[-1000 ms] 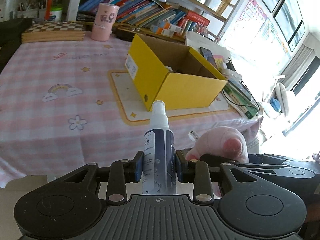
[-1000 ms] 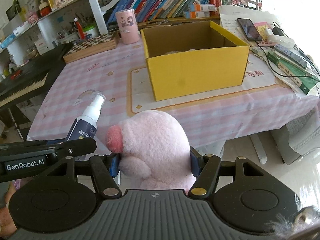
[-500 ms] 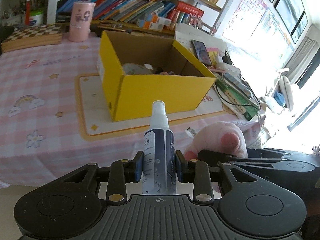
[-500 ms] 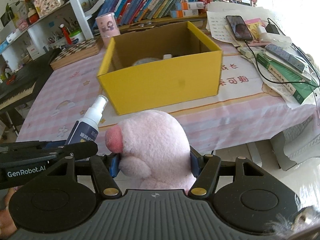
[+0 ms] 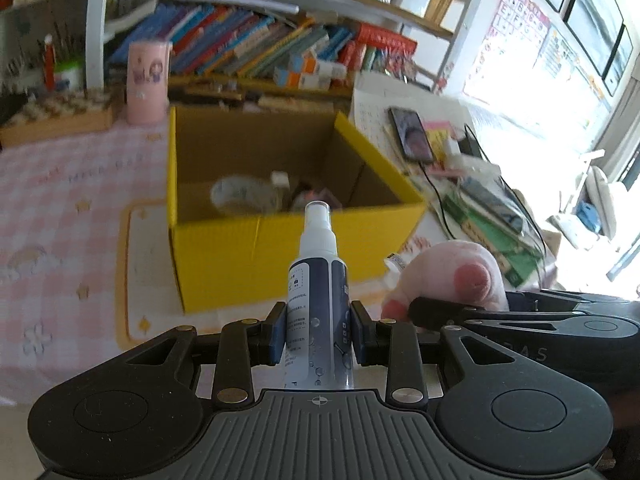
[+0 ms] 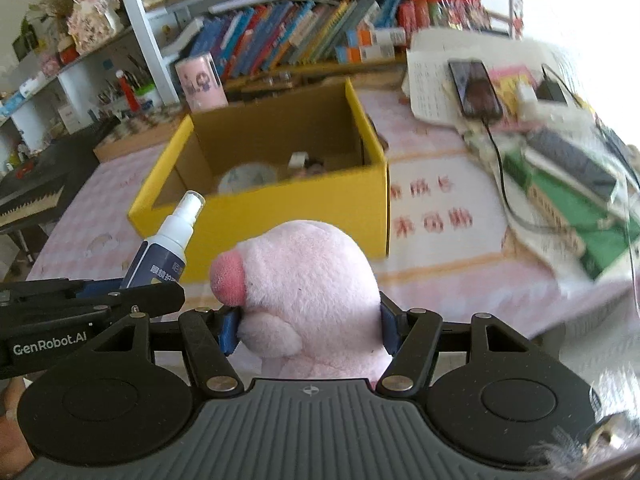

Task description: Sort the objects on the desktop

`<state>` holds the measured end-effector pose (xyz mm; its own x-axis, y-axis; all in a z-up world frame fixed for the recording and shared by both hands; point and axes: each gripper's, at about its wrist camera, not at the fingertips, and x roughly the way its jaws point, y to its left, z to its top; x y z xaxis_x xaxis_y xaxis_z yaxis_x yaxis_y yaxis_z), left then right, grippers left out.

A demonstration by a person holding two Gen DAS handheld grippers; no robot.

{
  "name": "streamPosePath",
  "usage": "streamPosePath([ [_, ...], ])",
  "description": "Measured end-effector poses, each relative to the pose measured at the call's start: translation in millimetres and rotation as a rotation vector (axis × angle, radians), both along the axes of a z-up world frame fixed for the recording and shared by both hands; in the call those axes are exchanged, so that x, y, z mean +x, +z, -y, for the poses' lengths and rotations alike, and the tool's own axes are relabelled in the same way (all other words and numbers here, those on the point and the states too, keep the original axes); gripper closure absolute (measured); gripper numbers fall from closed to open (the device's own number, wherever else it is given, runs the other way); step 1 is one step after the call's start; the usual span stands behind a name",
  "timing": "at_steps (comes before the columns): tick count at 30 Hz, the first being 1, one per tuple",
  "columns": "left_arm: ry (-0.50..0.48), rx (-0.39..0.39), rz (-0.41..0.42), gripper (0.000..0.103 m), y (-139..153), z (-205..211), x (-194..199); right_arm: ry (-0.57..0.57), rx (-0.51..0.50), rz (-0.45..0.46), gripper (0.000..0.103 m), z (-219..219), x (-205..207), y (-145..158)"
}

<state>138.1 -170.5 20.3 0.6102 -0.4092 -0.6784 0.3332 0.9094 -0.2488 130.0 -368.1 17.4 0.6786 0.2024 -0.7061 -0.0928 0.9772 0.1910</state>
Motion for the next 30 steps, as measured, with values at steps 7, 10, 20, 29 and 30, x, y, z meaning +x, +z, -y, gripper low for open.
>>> streamPosePath([
  [7, 0.080, 0.002, 0.091, 0.072, 26.2, 11.1, 31.8, 0.053, 0.047, 0.105, 0.042, 18.1, 39.1, 28.9],
  [10, 0.112, 0.005, 0.150, 0.072, 39.1, 14.0, 48.3, 0.082, 0.069, 0.155, 0.042, 20.6, 62.8, 43.6],
  [20, 0.167, 0.169, 0.138, 0.072, 8.4, 29.0, 120.0, 0.162, 0.020, 0.227, 0.042, 4.3, 145.2, 51.7],
  [29, 0.190, 0.272, 0.014, 0.072, -39.1, 37.8, 146.8, 0.203, -0.032, 0.099, 0.042, -14.6, 210.5, 15.2],
  [30, 0.195, 0.267, -0.004, 0.072, -42.0, 38.1, 148.7, 0.208, -0.037, 0.083, 0.042, -17.5, 216.5, 11.4],
])
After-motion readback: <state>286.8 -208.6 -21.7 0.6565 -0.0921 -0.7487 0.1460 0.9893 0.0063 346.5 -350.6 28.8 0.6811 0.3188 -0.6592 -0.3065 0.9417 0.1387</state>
